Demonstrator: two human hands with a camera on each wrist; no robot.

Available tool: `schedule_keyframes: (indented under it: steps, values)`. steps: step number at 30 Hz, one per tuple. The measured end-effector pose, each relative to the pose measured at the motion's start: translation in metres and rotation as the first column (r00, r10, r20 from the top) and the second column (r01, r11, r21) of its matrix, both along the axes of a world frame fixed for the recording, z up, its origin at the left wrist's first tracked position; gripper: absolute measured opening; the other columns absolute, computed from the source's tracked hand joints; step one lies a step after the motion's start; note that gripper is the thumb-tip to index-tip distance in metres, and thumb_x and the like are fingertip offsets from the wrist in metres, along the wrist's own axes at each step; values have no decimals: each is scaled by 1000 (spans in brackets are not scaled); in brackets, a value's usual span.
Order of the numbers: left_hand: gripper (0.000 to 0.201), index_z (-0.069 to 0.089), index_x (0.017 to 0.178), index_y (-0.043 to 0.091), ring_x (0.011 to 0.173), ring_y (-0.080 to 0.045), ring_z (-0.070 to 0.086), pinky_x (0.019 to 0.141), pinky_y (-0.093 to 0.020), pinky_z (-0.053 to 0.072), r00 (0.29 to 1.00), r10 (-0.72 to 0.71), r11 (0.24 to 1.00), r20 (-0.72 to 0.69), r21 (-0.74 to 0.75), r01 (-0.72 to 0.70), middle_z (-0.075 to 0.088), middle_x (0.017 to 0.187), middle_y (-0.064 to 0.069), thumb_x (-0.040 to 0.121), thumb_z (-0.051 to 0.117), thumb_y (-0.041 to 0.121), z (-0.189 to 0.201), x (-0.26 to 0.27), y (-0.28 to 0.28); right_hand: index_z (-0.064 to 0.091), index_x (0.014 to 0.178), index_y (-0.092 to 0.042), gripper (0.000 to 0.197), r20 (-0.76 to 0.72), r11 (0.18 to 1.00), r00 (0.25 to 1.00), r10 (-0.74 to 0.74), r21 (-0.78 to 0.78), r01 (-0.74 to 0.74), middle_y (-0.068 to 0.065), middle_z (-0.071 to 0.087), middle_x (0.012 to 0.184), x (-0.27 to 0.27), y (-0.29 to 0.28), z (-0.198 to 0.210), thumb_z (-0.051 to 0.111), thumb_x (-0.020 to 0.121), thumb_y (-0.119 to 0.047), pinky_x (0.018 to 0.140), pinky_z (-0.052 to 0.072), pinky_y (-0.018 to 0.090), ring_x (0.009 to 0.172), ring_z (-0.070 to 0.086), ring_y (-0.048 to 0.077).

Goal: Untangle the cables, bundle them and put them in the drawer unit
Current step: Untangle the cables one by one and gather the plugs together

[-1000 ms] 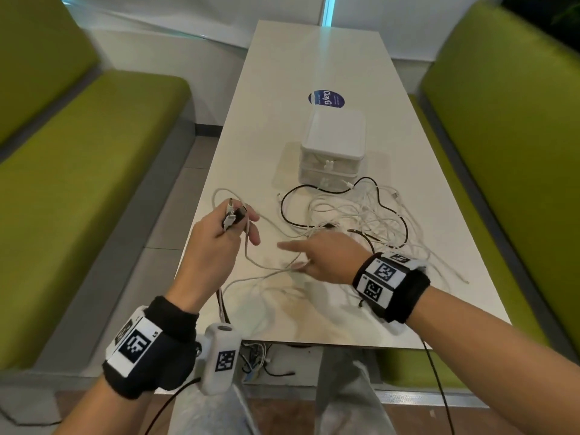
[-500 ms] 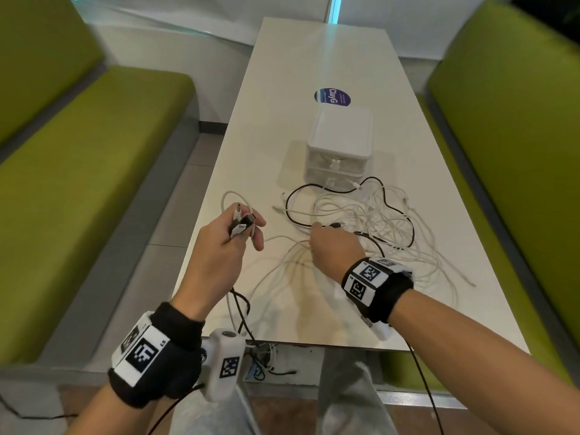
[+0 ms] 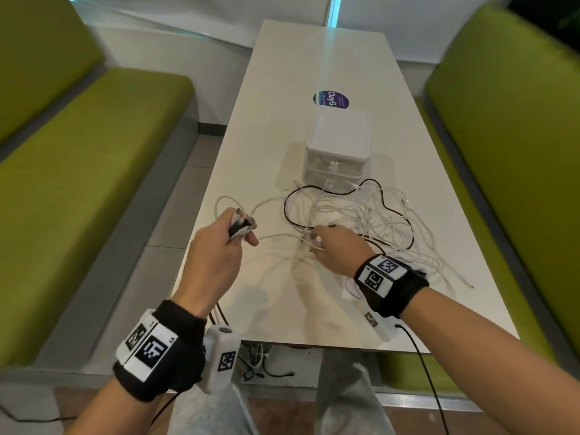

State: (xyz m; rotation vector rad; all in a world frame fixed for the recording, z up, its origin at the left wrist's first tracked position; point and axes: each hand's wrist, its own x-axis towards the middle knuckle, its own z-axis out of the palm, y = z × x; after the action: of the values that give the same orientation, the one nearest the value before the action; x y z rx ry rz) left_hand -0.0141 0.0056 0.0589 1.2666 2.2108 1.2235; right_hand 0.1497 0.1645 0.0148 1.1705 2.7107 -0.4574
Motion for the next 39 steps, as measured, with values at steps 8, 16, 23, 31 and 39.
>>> schedule_keyframes:
  steps: [8,16,23,31,39]
  values:
    - [21,43,74,16,66,-25,46,53,-31,24,955,-124,964,-270,-260,51,52,71,1,93,47,7,-12,19,5,61,127,-31,34,-149,999,988,38,17,-35,-3,71,102,24,4,14,56,93,-35,82,50,31,100,63,20]
    - [14,51,82,19,82,-25,60,69,-36,43,956,-284,938,-77,-228,260,68,84,-3,94,49,12,-14,61,23,53,56,-16,48,-274,987,953,-129,54,149,2,53,54,25,-11,20,48,92,-48,55,43,32,58,53,24]
    - [19,57,78,19,66,-20,50,56,-33,34,990,-132,984,49,-113,137,56,66,4,95,48,13,-16,80,43,44,99,-15,13,-246,992,962,123,1,-126,7,61,82,38,-24,28,43,95,-28,61,39,37,75,53,30]
    - [15,46,86,17,72,-23,49,60,-33,29,963,-263,939,49,-215,268,53,74,3,99,49,22,-20,74,54,35,86,-22,15,-268,967,934,237,-30,-254,-10,41,68,48,-25,21,38,101,-24,65,34,32,67,45,19]
    - [10,50,89,18,64,-12,48,61,-32,37,969,-111,987,220,137,81,54,71,8,98,49,12,-14,62,52,35,91,-26,22,-369,973,913,174,-76,-216,-8,47,65,55,-17,12,29,103,-44,60,36,34,60,46,10]
